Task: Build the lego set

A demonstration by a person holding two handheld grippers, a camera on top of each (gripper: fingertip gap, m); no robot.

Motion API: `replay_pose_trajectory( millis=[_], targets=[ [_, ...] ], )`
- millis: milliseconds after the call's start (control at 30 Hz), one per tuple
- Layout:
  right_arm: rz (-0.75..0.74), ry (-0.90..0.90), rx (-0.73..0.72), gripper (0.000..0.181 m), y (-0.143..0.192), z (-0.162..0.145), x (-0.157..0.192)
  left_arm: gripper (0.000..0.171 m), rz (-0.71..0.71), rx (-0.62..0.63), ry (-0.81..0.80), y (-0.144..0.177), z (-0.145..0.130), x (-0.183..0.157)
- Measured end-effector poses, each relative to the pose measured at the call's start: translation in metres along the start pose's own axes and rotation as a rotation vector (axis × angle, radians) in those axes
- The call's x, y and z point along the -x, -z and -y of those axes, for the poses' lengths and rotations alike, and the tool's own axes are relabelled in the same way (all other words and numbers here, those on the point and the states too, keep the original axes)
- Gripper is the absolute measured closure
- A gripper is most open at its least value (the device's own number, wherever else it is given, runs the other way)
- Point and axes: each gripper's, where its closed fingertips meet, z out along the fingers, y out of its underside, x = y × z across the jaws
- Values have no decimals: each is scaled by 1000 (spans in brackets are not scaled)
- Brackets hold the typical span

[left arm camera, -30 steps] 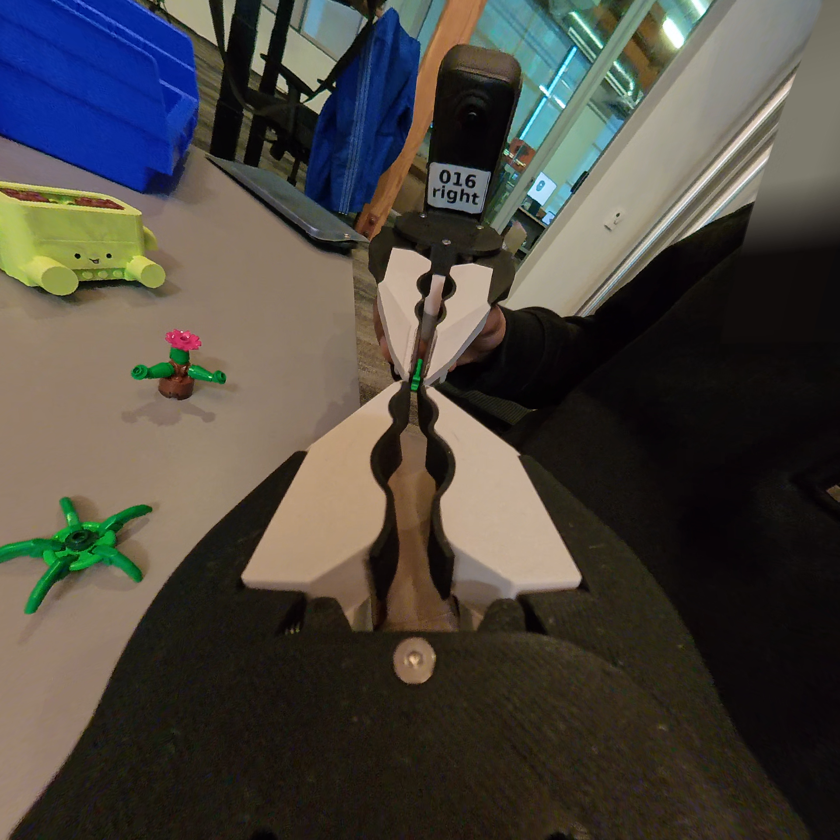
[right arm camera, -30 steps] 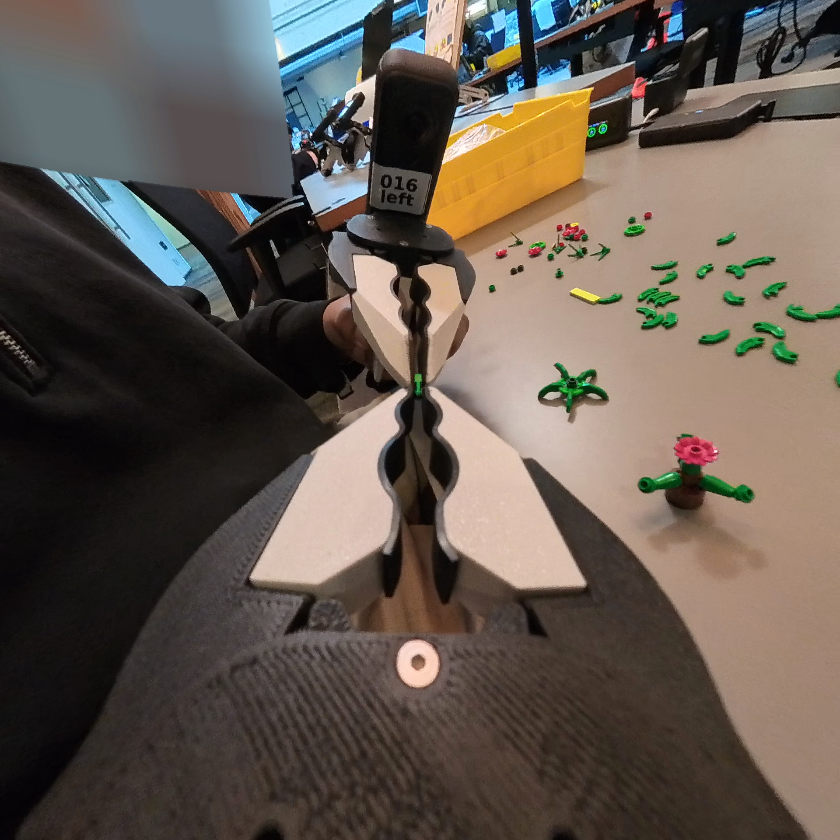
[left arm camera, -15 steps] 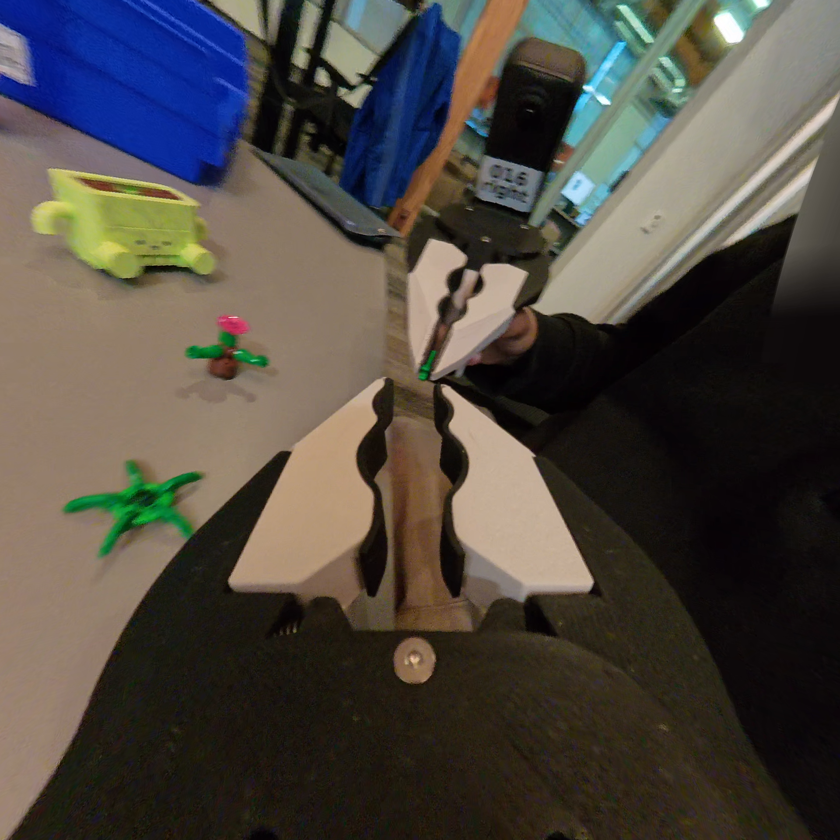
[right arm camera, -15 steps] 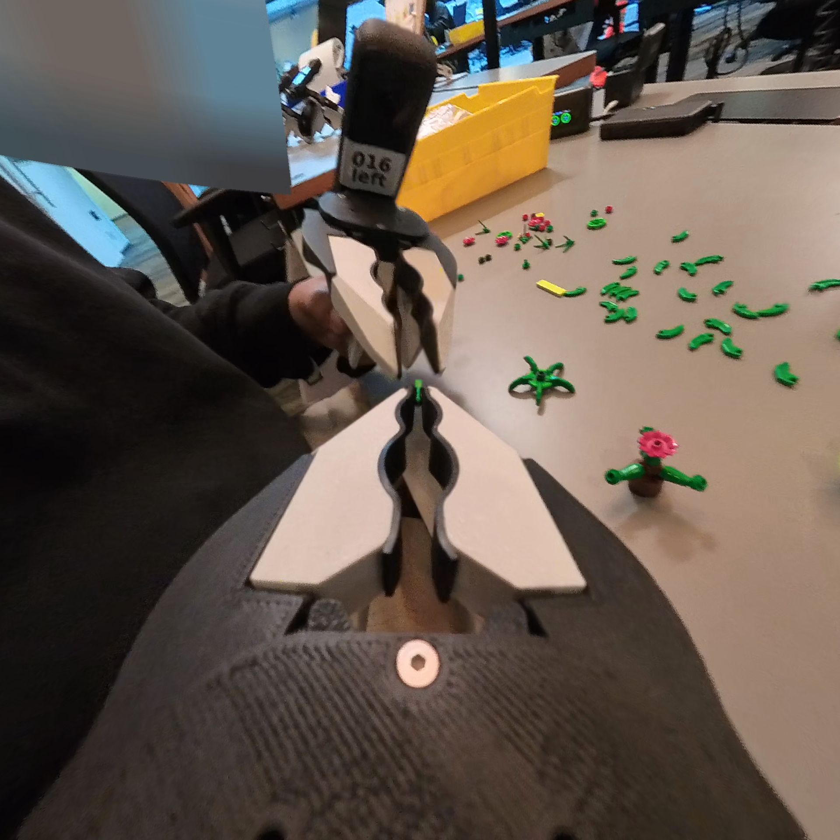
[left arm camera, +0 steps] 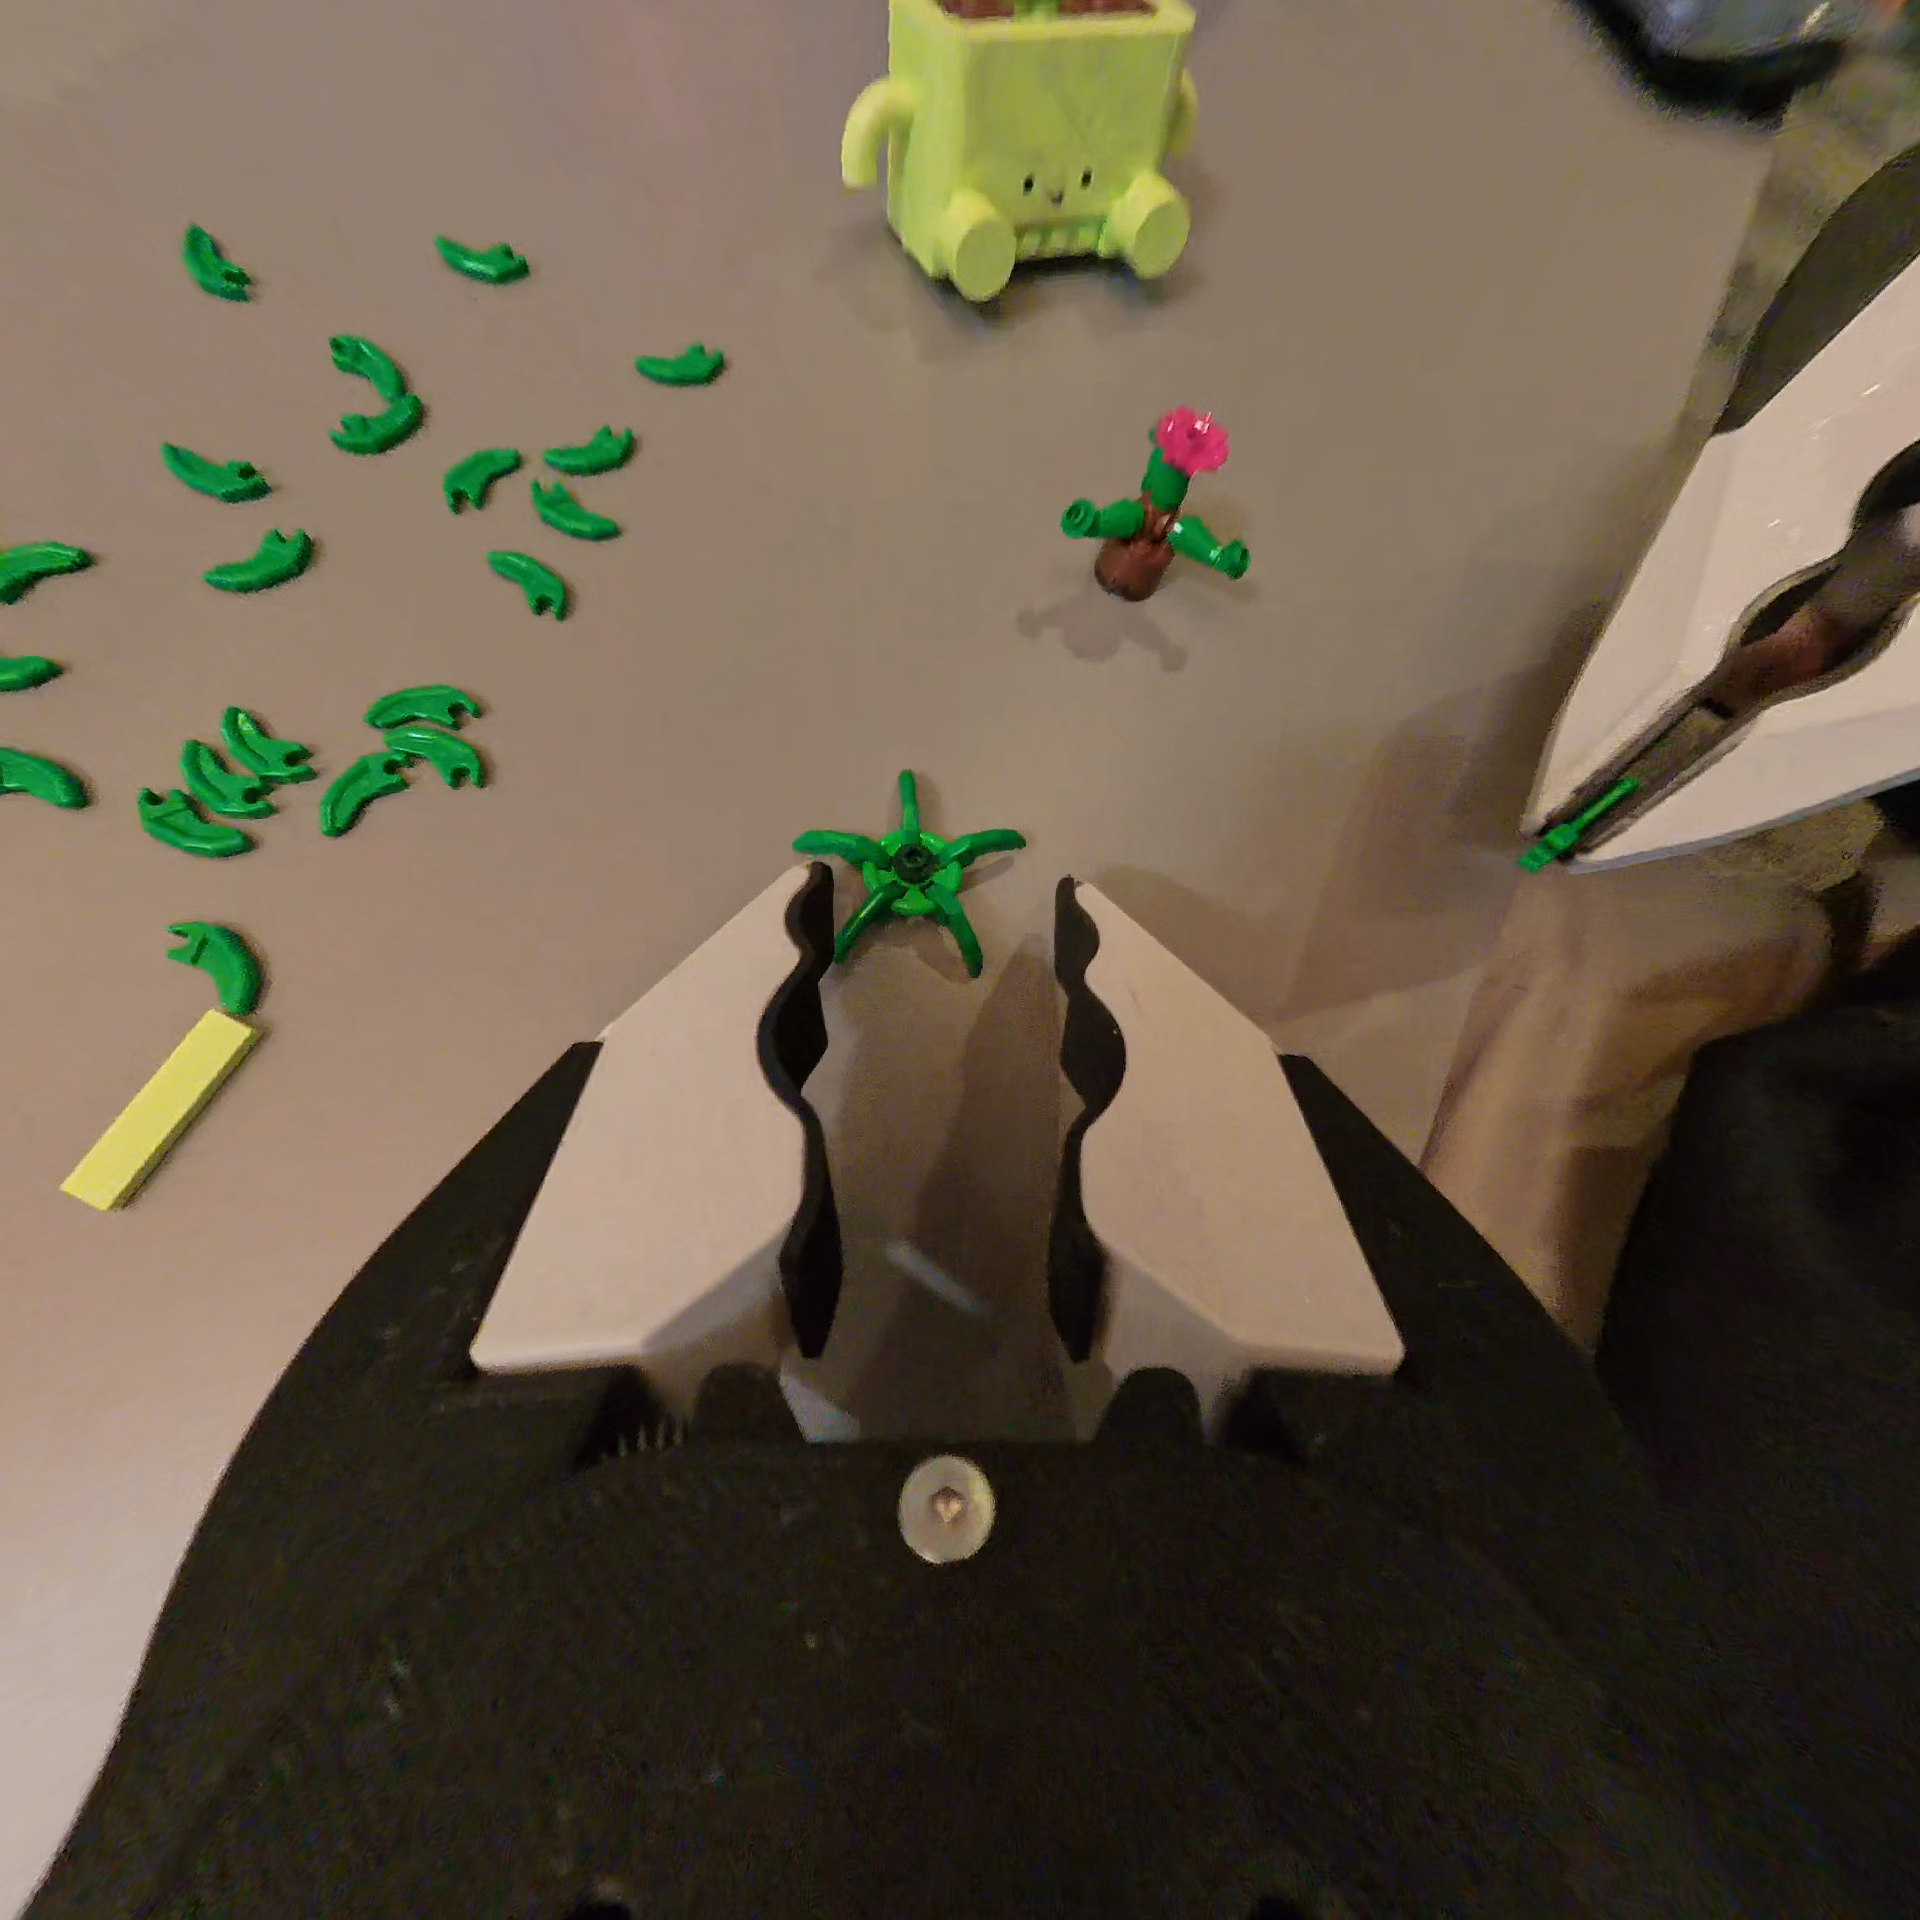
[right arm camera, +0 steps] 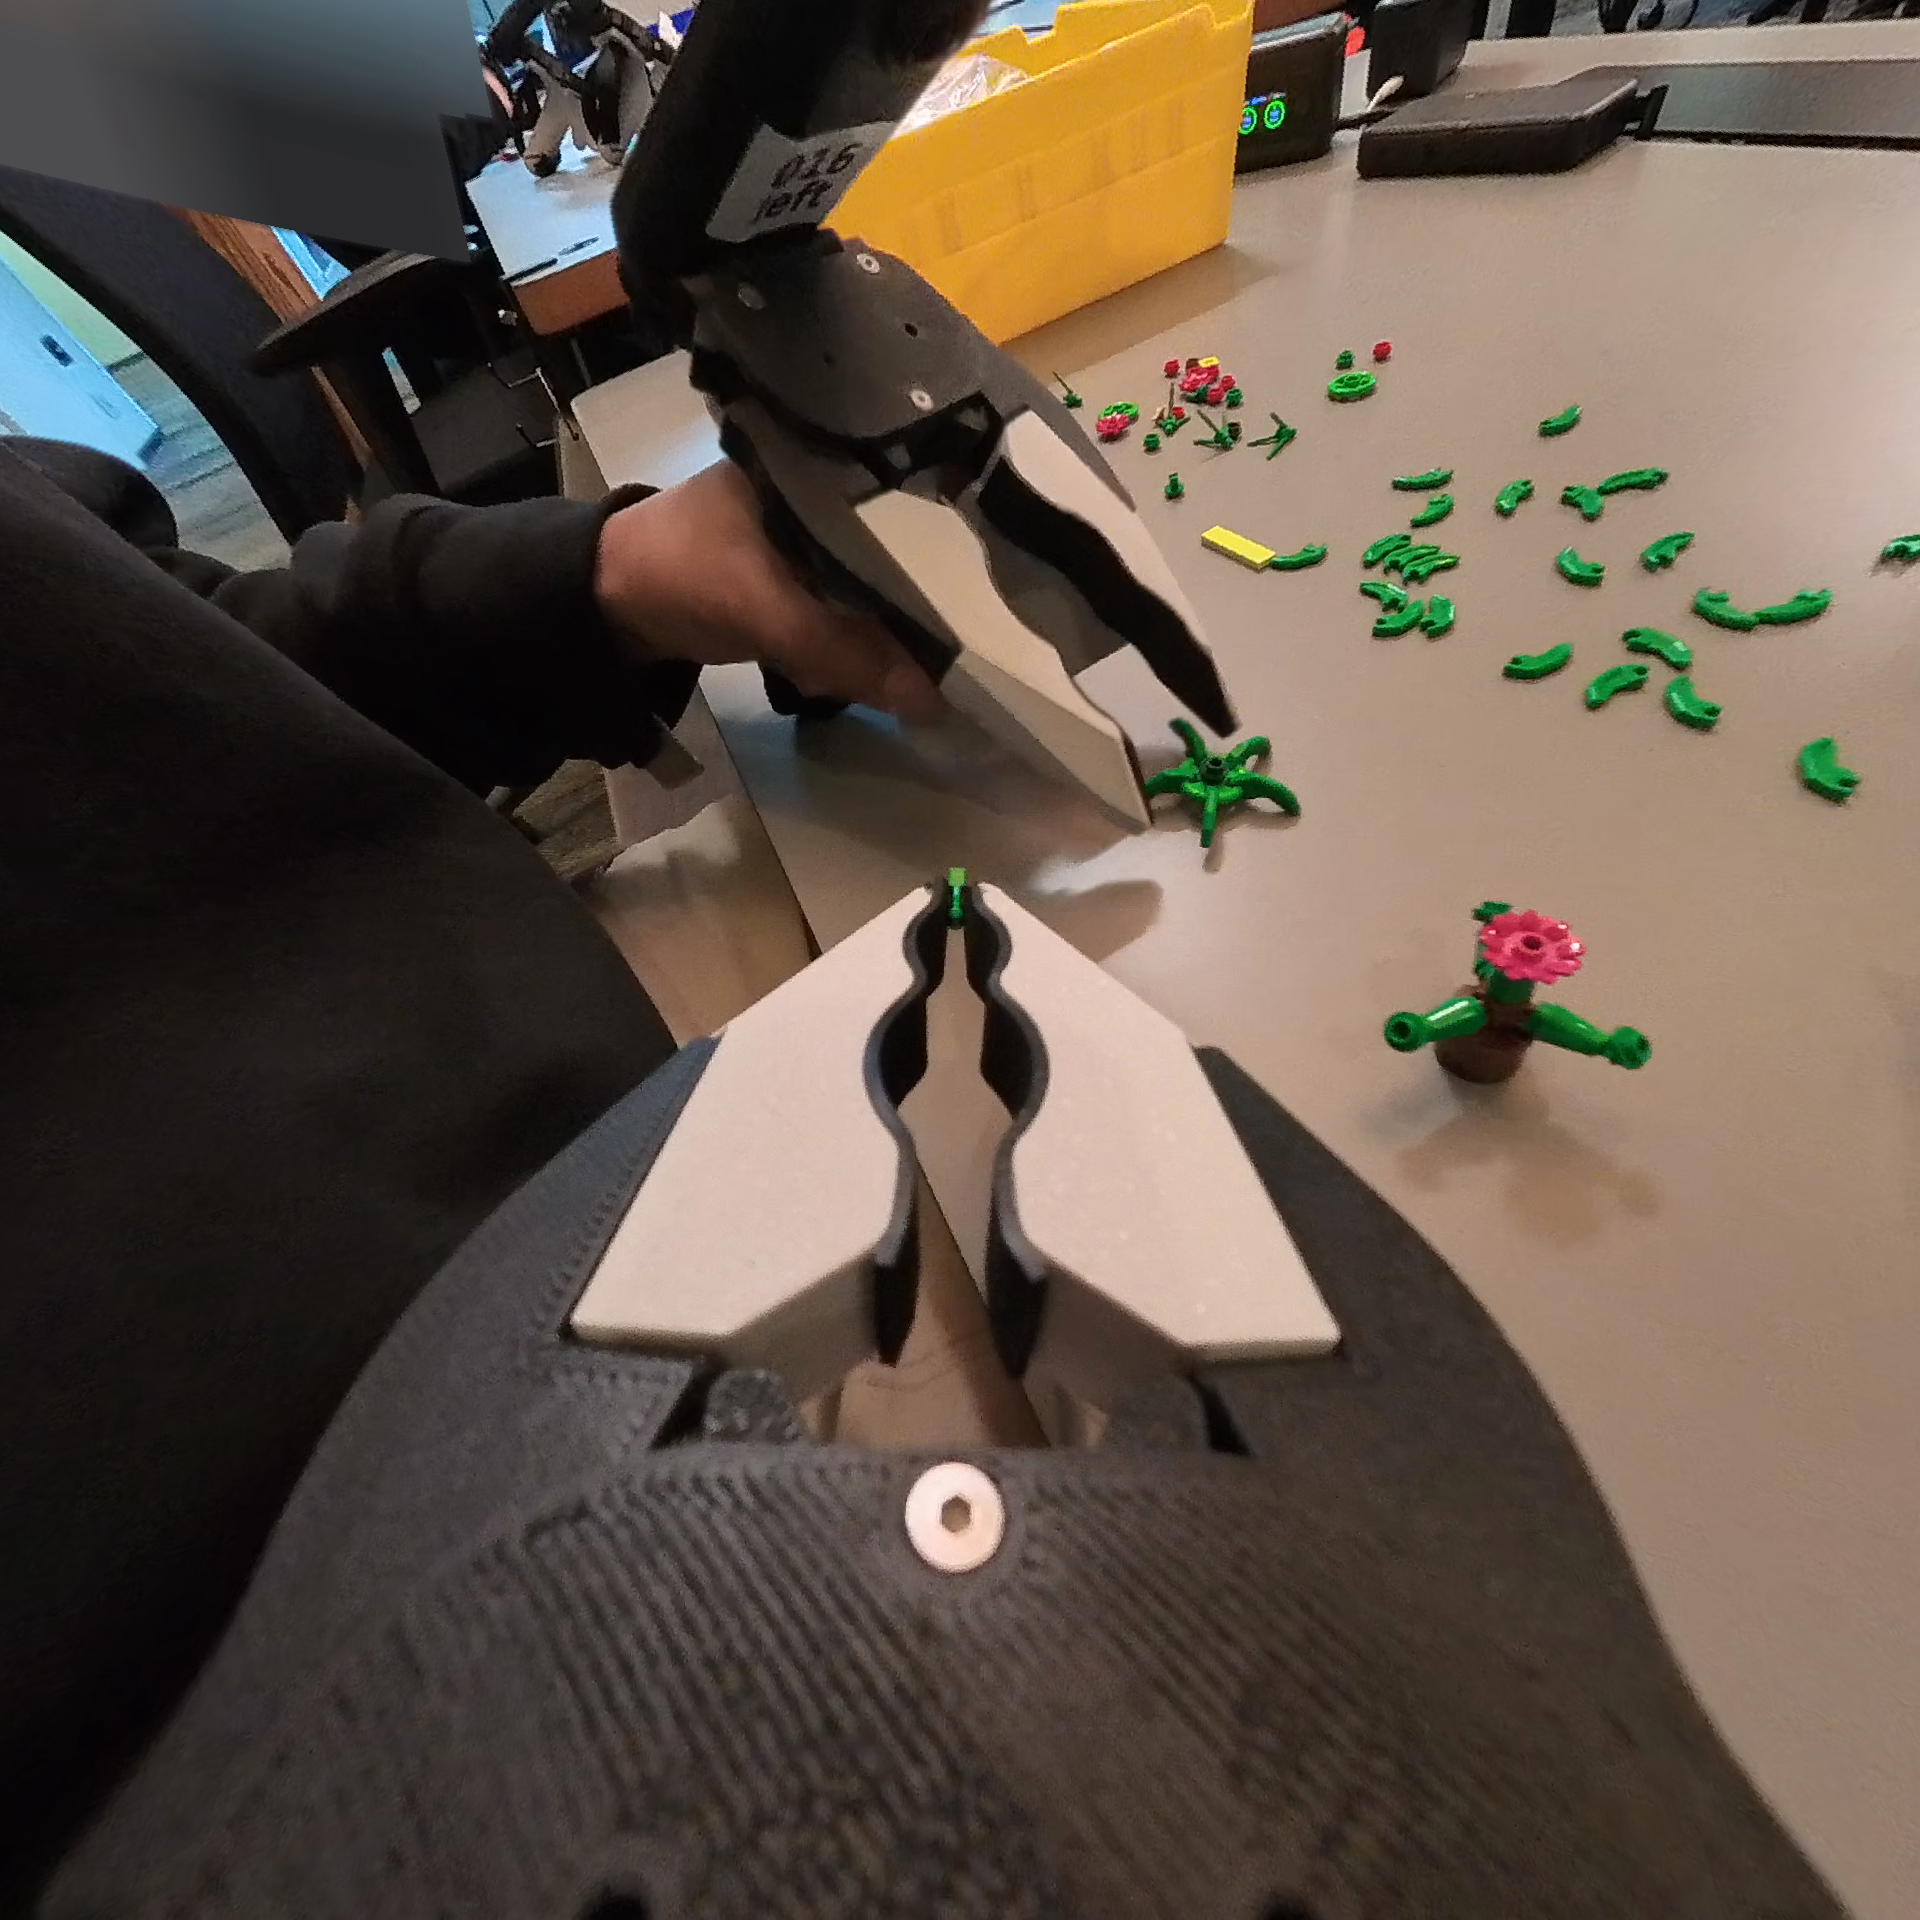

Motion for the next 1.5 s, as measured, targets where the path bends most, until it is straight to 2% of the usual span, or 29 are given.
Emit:
replay_pose_trajectory(
  millis=[100, 200, 367, 467, 633, 967, 1500],
  targets=[
    [3, -8, -3, 180, -1, -2, -2, 134, 45, 43, -26, -5, -4, 3],
    [-6, -15, -6, 180, 1, -1, -5, 149, 43, 47, -41, -7, -3, 3],
    [-60, 3, 27, 180, 4, 1, -16, 151, -8, 39, -68, -7, -2, -5],
    [-97, 37, 99, 180, 2, -6, -26, 152, -79, 27, -160, -4, -3, -23],
    [-106, 35, 198, 180, -8, -23, -30, 152, -121, 65, -291, -7, -12, -43],
    [-133, 69, 299, 180, -24, -38, -32, 152, -171, 86, -287, -7, -16, -51],
    [-137, 77, 310, 180, -27, -36, -32, 153, -182, 89, -264, -7, -16, -51]
  ],
)
